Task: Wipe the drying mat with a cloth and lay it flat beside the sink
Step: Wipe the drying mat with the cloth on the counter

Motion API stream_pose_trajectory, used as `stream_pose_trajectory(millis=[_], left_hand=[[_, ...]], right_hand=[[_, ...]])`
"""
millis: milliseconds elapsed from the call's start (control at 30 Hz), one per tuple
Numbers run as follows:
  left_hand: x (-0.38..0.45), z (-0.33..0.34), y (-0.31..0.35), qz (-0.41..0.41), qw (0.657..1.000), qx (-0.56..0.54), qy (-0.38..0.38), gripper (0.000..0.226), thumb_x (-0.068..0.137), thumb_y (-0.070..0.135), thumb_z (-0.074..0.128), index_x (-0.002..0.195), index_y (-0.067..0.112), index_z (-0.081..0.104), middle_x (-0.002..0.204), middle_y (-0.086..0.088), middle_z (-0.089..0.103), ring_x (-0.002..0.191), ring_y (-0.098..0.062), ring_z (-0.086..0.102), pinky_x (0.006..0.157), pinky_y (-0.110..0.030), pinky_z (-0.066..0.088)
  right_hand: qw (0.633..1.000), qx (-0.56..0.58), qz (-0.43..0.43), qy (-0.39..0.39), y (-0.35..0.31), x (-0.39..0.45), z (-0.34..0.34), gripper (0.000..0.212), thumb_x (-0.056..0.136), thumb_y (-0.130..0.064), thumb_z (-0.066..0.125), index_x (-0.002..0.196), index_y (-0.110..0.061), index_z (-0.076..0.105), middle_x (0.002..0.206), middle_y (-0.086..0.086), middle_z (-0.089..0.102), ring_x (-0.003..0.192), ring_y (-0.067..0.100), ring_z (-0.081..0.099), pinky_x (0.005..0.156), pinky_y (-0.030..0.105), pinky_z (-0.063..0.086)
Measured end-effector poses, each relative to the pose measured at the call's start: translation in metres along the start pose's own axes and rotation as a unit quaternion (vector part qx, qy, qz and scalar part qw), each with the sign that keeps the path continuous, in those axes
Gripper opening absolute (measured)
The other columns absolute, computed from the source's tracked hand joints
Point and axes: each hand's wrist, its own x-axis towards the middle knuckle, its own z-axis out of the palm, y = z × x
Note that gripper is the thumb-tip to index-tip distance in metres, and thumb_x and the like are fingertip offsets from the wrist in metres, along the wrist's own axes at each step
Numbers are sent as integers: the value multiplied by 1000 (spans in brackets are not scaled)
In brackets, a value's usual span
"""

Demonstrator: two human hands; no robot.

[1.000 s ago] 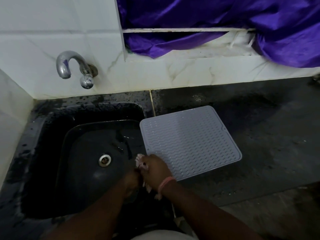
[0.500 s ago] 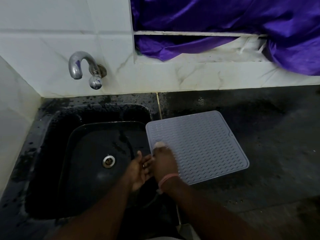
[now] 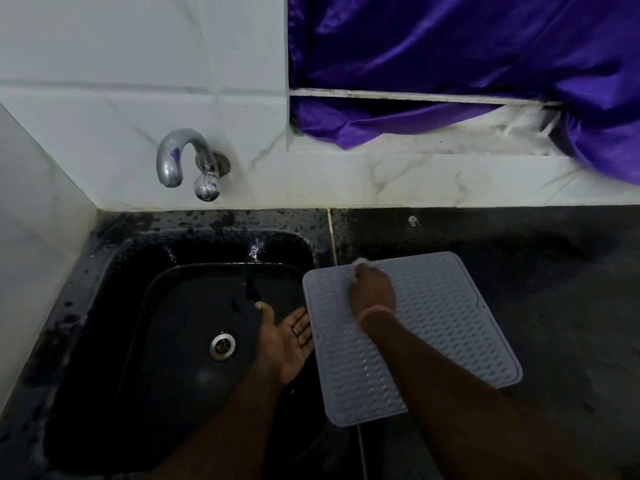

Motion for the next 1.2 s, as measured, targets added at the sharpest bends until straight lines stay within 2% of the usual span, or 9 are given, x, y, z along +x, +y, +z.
stream_pose_trajectory(millis=[100, 200, 367, 500, 600, 733, 800, 900, 1200], left_hand=[[-1, 2, -7, -2, 1000, -11, -13, 105, 80, 88, 25, 134, 4, 56, 130, -17, 64, 125, -32, 57, 112, -44, 39], [3, 5, -5, 2, 1000, 5, -27, 98, 82, 85, 28, 129, 5, 61, 126, -16, 67, 120, -31, 61, 106, -43, 45], [9, 5, -2, 2, 997, 71, -8, 80, 89, 76, 35, 128, 10, 60, 127, -10, 66, 121, -28, 60, 101, -43, 47], [5, 18, -1, 34, 986, 162, 36, 36, 100, 37, 52, 123, 12, 63, 118, -8, 70, 108, -24, 65, 85, -37, 51], [5, 27, -4, 55, 972, 218, 75, 24, 99, 13, 54, 120, 10, 65, 110, -11, 73, 100, -26, 67, 87, -39, 53], [-1, 27, -18, 51, 953, 278, 109, 21, 98, 13, 58, 117, 8, 65, 106, -13, 73, 95, -28, 68, 75, -37, 52], [-7, 25, -29, 69, 939, 314, 123, 19, 97, 15, 61, 114, 8, 64, 106, -13, 72, 94, -29, 68, 70, -36, 52], [-11, 21, -39, 134, 916, 352, 135, 19, 95, 16, 65, 112, 8, 65, 105, -12, 71, 91, -28, 69, 67, -35, 53], [-8, 29, -48, 180, 895, 388, 128, 14, 89, 12, 72, 102, 7, 68, 99, -10, 73, 91, -29, 71, 76, -45, 60]], right_hand=[[988, 70, -96, -101, -37, -33, 24, 34, 95, -13, 55, 126, -7, 66, 125, 13, 67, 118, 26, 60, 110, 33, 41], [960, 199, -81, -178, -33, -40, 1, 17, 87, -19, 68, 102, -12, 75, 100, 4, 75, 95, 16, 68, 95, 33, 53], [920, 306, 214, -122, 72, -3, -68, 26, 94, -24, 63, 97, 1, 64, 84, 13, 68, 79, 25, 67, 70, 27, 56], [920, 181, 336, -92, 177, 17, -90, 78, 75, -56, 64, 128, 0, 55, 124, 20, 62, 109, 37, 61, 92, 37, 50], [912, 176, 342, -143, 197, 12, -96, 81, 82, -53, 64, 137, 5, 50, 132, 23, 58, 116, 36, 59, 90, 34, 47], [916, 159, 308, -201, 212, 13, -94, 68, 97, -49, 55, 138, 4, 46, 133, 13, 54, 127, 34, 53, 74, 12, 52], [918, 146, 274, -246, 227, 15, -94, 86, 89, -64, 60, 143, 2, 44, 145, 17, 50, 134, 37, 49, 94, 23, 53], [934, 68, 207, -283, 245, 6, -109, 61, 104, -40, 47, 153, -8, 33, 156, 17, 38, 141, 37, 40, 116, 38, 33], [947, 7, 205, -249, 275, -2, -119, 50, 101, -37, 52, 143, -10, 51, 148, 16, 49, 133, 36, 49, 99, 29, 47]])
